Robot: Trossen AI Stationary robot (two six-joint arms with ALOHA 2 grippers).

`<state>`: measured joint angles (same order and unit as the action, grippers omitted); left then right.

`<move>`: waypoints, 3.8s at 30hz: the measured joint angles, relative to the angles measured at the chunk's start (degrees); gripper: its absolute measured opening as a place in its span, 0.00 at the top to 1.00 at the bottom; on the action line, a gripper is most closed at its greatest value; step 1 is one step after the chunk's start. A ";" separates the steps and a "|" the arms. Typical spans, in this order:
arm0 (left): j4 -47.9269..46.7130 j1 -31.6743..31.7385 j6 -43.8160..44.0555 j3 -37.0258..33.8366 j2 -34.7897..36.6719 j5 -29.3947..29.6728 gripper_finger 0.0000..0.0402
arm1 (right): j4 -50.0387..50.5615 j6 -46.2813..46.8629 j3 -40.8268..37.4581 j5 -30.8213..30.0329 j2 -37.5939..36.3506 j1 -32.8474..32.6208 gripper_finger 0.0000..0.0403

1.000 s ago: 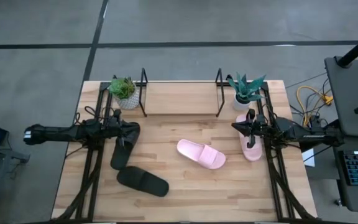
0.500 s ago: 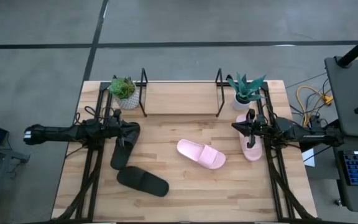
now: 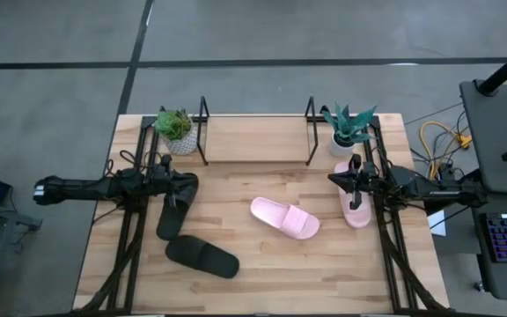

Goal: Pick and place slides into the shelf

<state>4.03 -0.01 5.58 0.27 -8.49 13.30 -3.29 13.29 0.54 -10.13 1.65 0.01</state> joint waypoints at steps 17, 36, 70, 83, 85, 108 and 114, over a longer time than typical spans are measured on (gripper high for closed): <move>0.01 0.00 0.00 0.00 -0.01 -0.01 1.00 | -0.01 0.00 0.02 -0.01 0.00 0.01 0.98; 0.00 -0.04 -0.02 0.00 -0.01 -0.01 1.00 | -0.01 -0.01 0.01 -0.01 0.00 0.02 0.98; 8.89 0.00 -0.52 0.00 -0.15 2.12 1.00 | -5.42 -5.41 0.02 -0.46 0.00 0.02 0.98; 27.41 0.00 -26.28 0.23 -0.53 4.62 1.00 | -21.60 -29.33 0.02 1.05 0.00 0.00 0.97; 26.70 0.00 -28.11 0.55 -0.99 6.30 0.99 | -21.67 -30.28 0.62 1.03 0.01 0.00 0.94; 34.57 0.00 -28.39 2.86 -12.74 6.70 0.59 | 5.39 -24.93 32.13 -0.37 24.55 0.00 0.49; 36.20 0.00 -28.44 2.80 -13.81 6.67 0.59 | 15.39 -19.54 38.94 -0.44 31.90 -1.34 0.49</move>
<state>40.24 -0.01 -22.85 3.07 -22.30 19.97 12.10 -6.25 39.47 -10.57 33.55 -1.33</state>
